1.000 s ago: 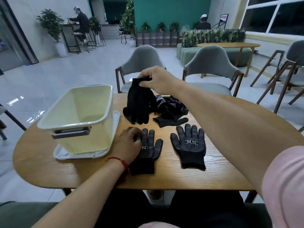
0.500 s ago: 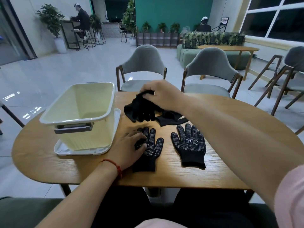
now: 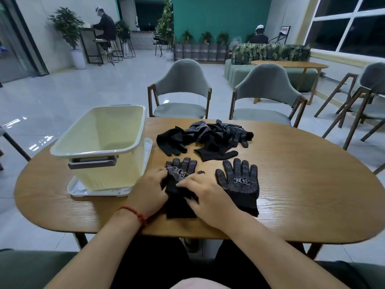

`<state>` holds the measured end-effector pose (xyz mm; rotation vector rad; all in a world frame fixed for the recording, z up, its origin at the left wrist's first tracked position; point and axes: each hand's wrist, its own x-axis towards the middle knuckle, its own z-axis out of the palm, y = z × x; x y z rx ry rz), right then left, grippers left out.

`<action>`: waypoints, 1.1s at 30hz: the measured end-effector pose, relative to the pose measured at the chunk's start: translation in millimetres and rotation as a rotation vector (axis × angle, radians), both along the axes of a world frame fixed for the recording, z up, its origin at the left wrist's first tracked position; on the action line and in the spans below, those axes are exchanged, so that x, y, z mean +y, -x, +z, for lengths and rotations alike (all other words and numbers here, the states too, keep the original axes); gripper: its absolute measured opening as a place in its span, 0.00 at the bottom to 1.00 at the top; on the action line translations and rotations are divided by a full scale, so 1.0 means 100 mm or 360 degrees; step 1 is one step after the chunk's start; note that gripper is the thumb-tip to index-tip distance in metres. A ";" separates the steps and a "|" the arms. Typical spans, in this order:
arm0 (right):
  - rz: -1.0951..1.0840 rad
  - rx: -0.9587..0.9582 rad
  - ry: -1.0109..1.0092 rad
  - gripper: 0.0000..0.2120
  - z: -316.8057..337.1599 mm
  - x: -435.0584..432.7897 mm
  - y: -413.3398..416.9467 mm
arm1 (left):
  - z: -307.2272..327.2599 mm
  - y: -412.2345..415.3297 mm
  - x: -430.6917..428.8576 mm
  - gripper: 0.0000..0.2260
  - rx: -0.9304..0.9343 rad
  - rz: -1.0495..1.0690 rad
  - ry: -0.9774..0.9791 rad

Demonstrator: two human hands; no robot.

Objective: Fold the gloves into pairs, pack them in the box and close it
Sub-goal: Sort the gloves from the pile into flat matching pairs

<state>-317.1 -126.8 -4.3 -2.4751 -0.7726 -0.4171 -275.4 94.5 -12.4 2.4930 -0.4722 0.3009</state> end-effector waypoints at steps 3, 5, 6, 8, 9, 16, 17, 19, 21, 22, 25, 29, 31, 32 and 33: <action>0.0008 0.0023 -0.0010 0.17 -0.05 0.00 0.00 | 0.00 0.10 0.05 0.15 0.0046 -0.0068 -0.0077; -0.0016 0.0019 -0.0020 0.15 -0.05 0.01 0.02 | 0.02 0.15 0.03 0.15 0.0037 -0.0078 -0.0111; -0.0024 0.0017 -0.0019 0.14 -0.05 0.01 0.04 | 0.02 0.16 0.02 0.15 0.0038 -0.0068 -0.0108; -0.0035 0.0030 -0.0034 0.14 -0.06 0.01 0.08 | 0.02 0.15 0.01 0.15 0.0049 -0.0052 -0.0084; -0.0044 0.0039 -0.0045 0.14 -0.06 0.00 0.09 | 0.01 0.14 0.02 0.15 0.0044 -0.0049 -0.0074; -0.0053 -0.0058 -0.0136 0.11 -0.04 -0.02 0.15 | -0.01 0.12 0.03 0.16 0.0026 -0.0074 -0.0049; -0.0042 -0.0082 -0.0152 0.12 -0.04 -0.02 0.16 | -0.02 0.11 0.03 0.17 0.0017 -0.0077 -0.0051; -0.0015 -0.0099 -0.0165 0.12 -0.03 -0.03 0.17 | -0.03 0.10 0.03 0.18 -0.0008 -0.0085 -0.0044; 0.0008 -0.0101 -0.0151 0.11 -0.03 -0.02 0.17 | -0.04 0.10 0.03 0.18 -0.0015 -0.0093 -0.0025; 0.0014 -0.0107 -0.0137 0.10 -0.02 -0.02 0.18 | -0.04 0.10 0.03 0.19 -0.0016 -0.0098 -0.0014; 0.0021 -0.0088 -0.0157 0.10 -0.01 -0.03 0.18 | -0.04 0.09 0.04 0.19 -0.0013 -0.0107 0.0007; 0.0005 -0.0037 -0.0198 0.10 -0.01 -0.03 0.16 | -0.05 0.08 0.07 0.21 -0.0025 -0.0110 0.0053; -0.0012 -0.0030 -0.0206 0.10 -0.01 -0.03 0.16 | -0.05 0.07 0.08 0.22 -0.0035 -0.0084 0.0076; -0.0015 -0.0025 -0.0209 0.10 -0.01 -0.04 0.16 | -0.06 0.07 0.08 0.20 -0.0042 -0.0057 0.0093; -0.0015 -0.0022 -0.0205 0.10 0.00 -0.04 0.17 | -0.06 0.07 0.08 0.19 -0.0044 -0.0020 0.0128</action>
